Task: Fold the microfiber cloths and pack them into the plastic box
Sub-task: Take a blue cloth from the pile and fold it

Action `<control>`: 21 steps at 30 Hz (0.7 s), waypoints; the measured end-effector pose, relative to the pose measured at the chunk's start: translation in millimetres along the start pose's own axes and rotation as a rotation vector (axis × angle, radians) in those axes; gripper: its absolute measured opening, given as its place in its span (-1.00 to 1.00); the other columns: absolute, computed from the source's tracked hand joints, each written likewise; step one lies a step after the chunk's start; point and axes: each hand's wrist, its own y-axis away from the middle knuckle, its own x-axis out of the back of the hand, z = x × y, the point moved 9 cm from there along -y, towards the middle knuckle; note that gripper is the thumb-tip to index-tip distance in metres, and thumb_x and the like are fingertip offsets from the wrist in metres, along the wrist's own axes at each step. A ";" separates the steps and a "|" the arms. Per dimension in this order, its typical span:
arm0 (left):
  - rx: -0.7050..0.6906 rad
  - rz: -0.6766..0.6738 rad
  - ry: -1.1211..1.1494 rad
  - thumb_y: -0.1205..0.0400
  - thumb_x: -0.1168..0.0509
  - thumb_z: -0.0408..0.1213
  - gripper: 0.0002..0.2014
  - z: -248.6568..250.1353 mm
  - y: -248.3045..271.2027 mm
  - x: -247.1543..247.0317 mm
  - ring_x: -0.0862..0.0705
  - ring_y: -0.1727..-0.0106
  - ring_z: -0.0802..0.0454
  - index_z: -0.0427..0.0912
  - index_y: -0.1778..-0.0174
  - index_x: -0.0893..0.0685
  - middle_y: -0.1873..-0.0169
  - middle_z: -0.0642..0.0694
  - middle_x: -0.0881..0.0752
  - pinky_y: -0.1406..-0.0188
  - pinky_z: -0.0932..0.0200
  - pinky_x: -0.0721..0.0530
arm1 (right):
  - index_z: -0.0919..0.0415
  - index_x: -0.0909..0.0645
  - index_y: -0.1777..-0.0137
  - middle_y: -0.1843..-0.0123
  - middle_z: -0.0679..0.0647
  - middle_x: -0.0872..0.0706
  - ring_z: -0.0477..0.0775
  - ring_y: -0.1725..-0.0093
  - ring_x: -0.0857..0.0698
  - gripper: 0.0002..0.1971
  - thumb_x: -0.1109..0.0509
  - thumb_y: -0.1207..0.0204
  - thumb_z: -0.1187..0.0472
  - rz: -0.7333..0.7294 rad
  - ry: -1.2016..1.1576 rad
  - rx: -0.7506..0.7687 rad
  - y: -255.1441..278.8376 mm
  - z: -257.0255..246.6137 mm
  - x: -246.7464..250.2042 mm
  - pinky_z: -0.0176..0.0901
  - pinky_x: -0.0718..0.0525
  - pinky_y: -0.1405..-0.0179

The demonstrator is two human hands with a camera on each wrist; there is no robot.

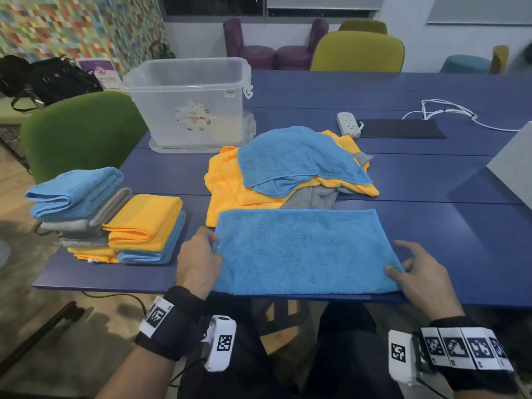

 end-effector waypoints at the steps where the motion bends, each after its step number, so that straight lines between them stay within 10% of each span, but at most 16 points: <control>1: -0.015 0.014 -0.008 -0.60 -0.32 -0.49 -0.77 0.9 0.3 2.3 -0.70 0.08 -0.27 -0.05 -0.03 -0.59 0.18 -0.19 -0.70 0.08 -0.15 -0.75 | 0.05 -0.54 -0.49 0.39 0.12 -0.69 0.09 0.22 -0.68 -0.45 -0.58 -0.51 0.22 0.004 -0.003 0.001 0.3 1.1 -0.4 0.09 -0.63 0.11; 7: -0.037 0.033 -0.182 -0.63 -0.15 -0.51 -0.68 11.4 9.6 12.8 -0.67 0.02 -0.33 -0.09 -0.22 -0.53 0.08 -0.21 -0.69 0.13 -0.16 -0.64 | 0.05 -0.56 -0.48 0.30 0.06 -0.69 0.12 0.16 -0.69 -0.39 -0.65 -0.44 0.08 0.022 -0.004 -0.007 4.5 8.0 -2.3 0.08 -0.64 0.09; 11: -0.341 0.111 -0.226 -0.62 -0.33 -0.44 -0.54 33.5 32.5 10.2 -0.56 -0.38 -0.26 -0.20 -0.47 -0.55 -0.34 -0.19 -0.57 -0.28 -0.17 -0.63 | 0.09 -0.53 -0.50 -0.14 0.15 -0.63 0.29 -0.12 -0.65 -0.38 -0.53 -0.50 -0.13 0.146 0.199 0.067 15.4 -4.2 4.2 0.17 -0.63 -0.04; 15: -0.701 -0.226 -0.211 -0.69 -0.23 0.34 -0.24 50.0 62.1 -44.1 0.13 -0.83 0.02 0.02 -0.74 -0.33 -0.81 0.04 -0.05 -0.79 -0.16 0.10 | 0.01 -0.52 -0.56 -0.60 0.06 -0.42 0.23 -0.57 -0.43 -0.32 -0.34 -0.53 -0.36 0.106 0.246 0.527 41.4 -62.1 -24.2 0.23 -0.49 -0.49; 18: -0.793 -0.369 -0.495 -0.54 -0.19 0.56 0.06 40.2 66.6 -78.9 0.45 -0.77 0.07 0.11 -0.83 0.08 -0.79 0.14 0.32 -0.77 -0.22 0.35 | -0.23 -0.10 -0.77 -0.83 -0.19 0.12 0.00 -0.80 0.19 -0.05 -0.24 -0.43 -0.57 -0.232 0.398 0.733 60.4 -84.1 -82.3 0.16 0.12 -0.74; 21: -0.897 -0.285 -0.599 -0.66 -0.34 0.20 0.02 29.6 64.9 -78.6 0.39 -0.79 0.00 0.12 -0.82 0.26 -0.80 0.09 0.33 -0.75 -0.20 0.29 | -0.35 0.35 -0.73 -0.73 -0.34 0.49 -0.15 -0.72 0.47 0.03 -0.35 -0.52 -0.39 -0.367 0.563 0.745 64.5 -73.7 -105.4 0.03 0.30 -0.73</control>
